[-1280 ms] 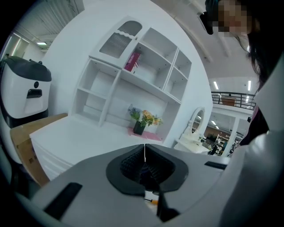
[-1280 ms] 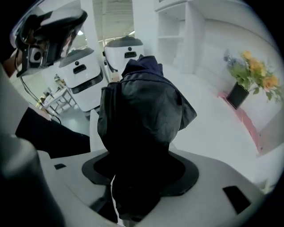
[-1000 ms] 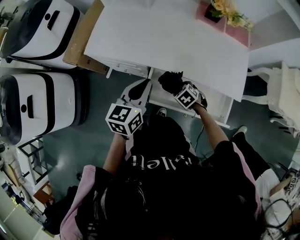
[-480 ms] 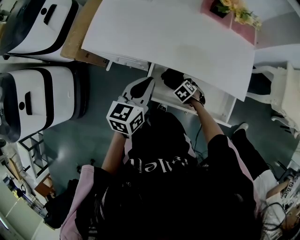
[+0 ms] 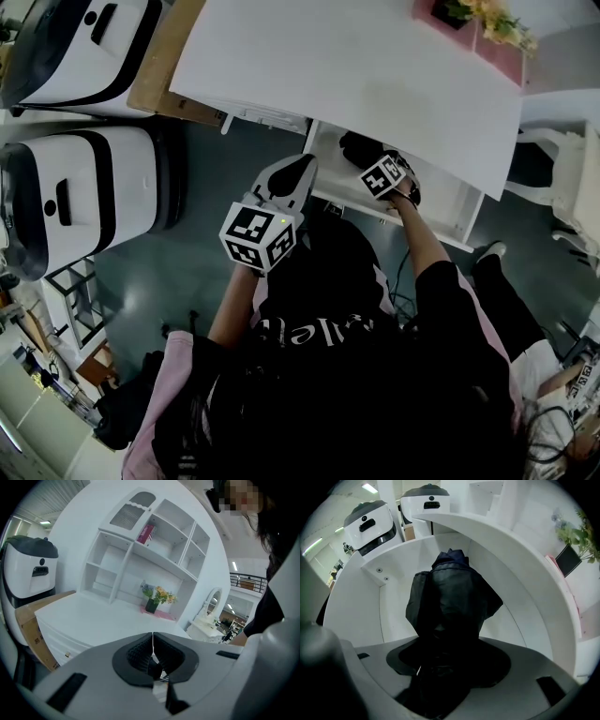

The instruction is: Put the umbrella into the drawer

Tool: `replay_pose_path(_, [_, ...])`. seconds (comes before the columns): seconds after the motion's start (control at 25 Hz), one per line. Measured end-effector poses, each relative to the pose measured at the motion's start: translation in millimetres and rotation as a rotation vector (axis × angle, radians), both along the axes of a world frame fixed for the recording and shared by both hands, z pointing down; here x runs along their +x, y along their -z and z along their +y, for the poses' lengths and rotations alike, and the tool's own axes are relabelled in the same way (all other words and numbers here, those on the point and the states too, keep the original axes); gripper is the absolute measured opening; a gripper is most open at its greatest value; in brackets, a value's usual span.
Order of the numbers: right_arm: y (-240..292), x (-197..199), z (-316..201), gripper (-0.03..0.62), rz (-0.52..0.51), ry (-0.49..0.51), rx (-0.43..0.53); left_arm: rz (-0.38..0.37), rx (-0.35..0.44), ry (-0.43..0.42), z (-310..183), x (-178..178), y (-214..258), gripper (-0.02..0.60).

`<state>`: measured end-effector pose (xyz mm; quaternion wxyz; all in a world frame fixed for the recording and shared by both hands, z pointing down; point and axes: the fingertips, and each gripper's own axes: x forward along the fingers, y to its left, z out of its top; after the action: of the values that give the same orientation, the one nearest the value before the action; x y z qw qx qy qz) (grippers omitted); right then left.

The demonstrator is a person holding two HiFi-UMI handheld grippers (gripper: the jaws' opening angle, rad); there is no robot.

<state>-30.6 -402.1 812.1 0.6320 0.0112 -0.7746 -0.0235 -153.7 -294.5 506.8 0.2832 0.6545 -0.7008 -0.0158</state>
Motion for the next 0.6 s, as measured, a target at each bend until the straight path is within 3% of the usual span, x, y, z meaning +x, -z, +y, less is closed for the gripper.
replay_pose_path(0.6, [11.0, 9.8, -3.6, 0.293, 0.005, -0.023, 0.07, -0.005, -0.006, -0.001, 24.7, -10.1, 0.8, 0.017])
